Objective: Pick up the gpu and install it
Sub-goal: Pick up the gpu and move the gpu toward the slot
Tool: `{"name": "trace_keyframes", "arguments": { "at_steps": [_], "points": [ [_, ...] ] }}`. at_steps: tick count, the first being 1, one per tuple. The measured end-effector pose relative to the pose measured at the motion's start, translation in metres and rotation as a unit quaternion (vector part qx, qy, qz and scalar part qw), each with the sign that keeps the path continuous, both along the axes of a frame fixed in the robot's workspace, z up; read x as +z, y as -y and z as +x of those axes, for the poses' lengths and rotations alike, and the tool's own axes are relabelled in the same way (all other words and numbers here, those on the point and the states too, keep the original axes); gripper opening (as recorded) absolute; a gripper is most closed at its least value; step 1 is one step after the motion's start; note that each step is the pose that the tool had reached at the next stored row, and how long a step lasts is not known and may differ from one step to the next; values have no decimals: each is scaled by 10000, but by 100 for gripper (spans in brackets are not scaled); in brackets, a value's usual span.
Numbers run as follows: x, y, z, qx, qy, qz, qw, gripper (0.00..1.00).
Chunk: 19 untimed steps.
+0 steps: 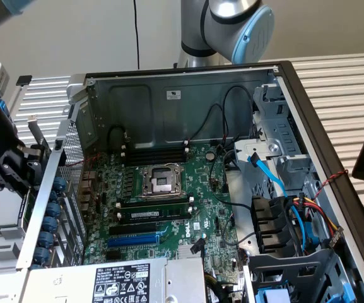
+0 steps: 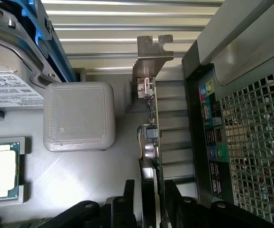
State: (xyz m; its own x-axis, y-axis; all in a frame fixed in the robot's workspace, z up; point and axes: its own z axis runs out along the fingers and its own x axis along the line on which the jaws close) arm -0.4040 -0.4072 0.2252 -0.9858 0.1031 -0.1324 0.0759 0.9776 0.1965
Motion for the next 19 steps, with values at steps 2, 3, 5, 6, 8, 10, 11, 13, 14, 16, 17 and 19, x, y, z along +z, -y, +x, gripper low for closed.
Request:
{"name": "trace_keyframes", "arguments": {
  "at_steps": [2, 3, 5, 6, 8, 10, 11, 13, 14, 16, 17, 19],
  "points": [
    [-1, 0, 0, 1, -1, 1, 10000, 30],
    [-1, 0, 0, 0, 0, 3, 10000, 30],
    [-2, -1, 0, -3, 1, 18, 10000, 27],
    [-3, 0, 0, -5, 2, 31, 10000, 27],
    [-2, 0, -1, -13, 1, 70, 10000, 27],
    [27, 0, -10, -30, -1, 117, 9999, 27],
    [46, 1, -16, -39, -2, 138, 9999, 27],
    [85, 3, -28, -54, -9, 173, 9998, 27],
    [109, 4, -33, -58, -14, 184, 9998, 27],
    [159, 5, -40, -60, -27, 196, 9998, 27],
    [185, 5, -43, -61, -33, 201, 9998, 27],
    [247, 5, -48, -62, -43, 207, 9998, 27]
  ]
}}
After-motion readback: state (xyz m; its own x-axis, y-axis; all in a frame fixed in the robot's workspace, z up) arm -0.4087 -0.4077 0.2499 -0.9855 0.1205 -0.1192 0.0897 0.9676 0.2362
